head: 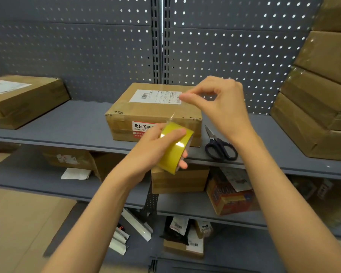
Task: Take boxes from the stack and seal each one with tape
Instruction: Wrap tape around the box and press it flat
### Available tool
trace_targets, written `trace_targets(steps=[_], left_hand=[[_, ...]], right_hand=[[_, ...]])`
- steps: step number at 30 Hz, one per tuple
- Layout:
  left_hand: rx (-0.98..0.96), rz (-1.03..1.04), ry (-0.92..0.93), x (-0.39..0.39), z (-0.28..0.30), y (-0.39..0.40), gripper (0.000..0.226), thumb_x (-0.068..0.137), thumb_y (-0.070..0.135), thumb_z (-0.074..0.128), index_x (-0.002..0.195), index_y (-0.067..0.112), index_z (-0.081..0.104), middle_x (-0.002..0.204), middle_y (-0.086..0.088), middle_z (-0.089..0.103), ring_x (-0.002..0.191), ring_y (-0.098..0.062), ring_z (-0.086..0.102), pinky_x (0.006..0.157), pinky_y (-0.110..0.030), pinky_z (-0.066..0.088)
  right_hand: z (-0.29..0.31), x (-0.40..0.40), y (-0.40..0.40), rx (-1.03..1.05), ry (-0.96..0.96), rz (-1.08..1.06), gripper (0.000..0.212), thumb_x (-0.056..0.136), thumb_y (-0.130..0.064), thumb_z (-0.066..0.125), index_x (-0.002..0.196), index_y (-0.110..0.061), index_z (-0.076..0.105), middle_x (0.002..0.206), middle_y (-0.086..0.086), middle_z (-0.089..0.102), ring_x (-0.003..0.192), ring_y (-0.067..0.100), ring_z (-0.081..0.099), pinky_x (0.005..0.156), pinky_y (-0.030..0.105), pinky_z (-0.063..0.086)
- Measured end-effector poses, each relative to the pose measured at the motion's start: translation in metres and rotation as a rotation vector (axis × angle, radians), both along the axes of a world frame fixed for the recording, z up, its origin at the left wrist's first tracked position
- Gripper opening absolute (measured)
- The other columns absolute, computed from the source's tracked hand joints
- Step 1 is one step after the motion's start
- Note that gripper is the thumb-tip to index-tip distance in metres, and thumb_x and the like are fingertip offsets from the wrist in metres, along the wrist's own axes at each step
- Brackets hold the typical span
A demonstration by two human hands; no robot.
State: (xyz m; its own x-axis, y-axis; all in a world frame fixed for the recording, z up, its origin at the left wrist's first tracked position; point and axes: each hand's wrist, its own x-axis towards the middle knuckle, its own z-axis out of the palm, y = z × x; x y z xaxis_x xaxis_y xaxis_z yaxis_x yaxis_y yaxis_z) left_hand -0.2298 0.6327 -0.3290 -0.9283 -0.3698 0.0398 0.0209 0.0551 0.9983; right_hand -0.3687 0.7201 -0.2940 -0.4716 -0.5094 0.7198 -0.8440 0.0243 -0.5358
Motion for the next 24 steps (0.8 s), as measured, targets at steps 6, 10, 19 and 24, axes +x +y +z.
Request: trace_targets(steps=[6, 10, 19, 24], left_hand=[[0.131, 0.101, -0.123, -0.014, -0.012, 0.006, 0.020, 0.097, 0.027, 0.052, 0.090, 0.009, 0.057, 0.057, -0.003, 0.065, 0.045, -0.015, 0.063, 0.049, -0.021, 0.053], [0.139, 0.115, -0.153, -0.017, -0.014, 0.005, 0.024, 0.098, 0.030, 0.051, 0.088, 0.010, 0.058, 0.057, -0.002, 0.066, 0.047, -0.014, 0.064, 0.051, -0.022, 0.054], [0.169, 0.057, -0.071, -0.016, -0.006, 0.016, 0.023, 0.099, 0.031, 0.048, 0.103, 0.010, 0.056, 0.069, -0.007, 0.068, 0.060, -0.021, 0.067, 0.063, -0.031, 0.058], [0.232, 0.052, -0.057, -0.020, -0.004, 0.021, 0.012, 0.099, 0.021, 0.047, 0.096, 0.013, 0.056, 0.065, -0.005, 0.068, 0.057, -0.019, 0.068, 0.056, -0.026, 0.055]], right_hand=[[-0.012, 0.000, -0.001, 0.110, 0.244, -0.051, 0.027, 0.080, -0.049, 0.066, 0.079, -0.025, 0.077, 0.078, -0.014, 0.065, 0.077, 0.023, 0.060, 0.070, 0.034, 0.040], [-0.011, 0.000, -0.002, 0.109, 0.337, -0.071, 0.028, 0.080, -0.048, 0.064, 0.078, -0.023, 0.077, 0.080, -0.009, 0.068, 0.077, 0.022, 0.057, 0.080, 0.030, 0.033], [0.001, -0.033, -0.019, 0.216, 0.070, 0.071, 0.019, 0.077, -0.045, 0.073, 0.077, -0.025, 0.076, 0.074, -0.018, 0.063, 0.076, 0.004, 0.054, 0.080, 0.034, 0.042], [0.006, -0.051, -0.024, 0.317, 0.030, 0.080, 0.015, 0.077, -0.038, 0.076, 0.077, -0.023, 0.076, 0.075, -0.015, 0.069, 0.073, -0.005, 0.059, 0.081, 0.031, 0.049]])
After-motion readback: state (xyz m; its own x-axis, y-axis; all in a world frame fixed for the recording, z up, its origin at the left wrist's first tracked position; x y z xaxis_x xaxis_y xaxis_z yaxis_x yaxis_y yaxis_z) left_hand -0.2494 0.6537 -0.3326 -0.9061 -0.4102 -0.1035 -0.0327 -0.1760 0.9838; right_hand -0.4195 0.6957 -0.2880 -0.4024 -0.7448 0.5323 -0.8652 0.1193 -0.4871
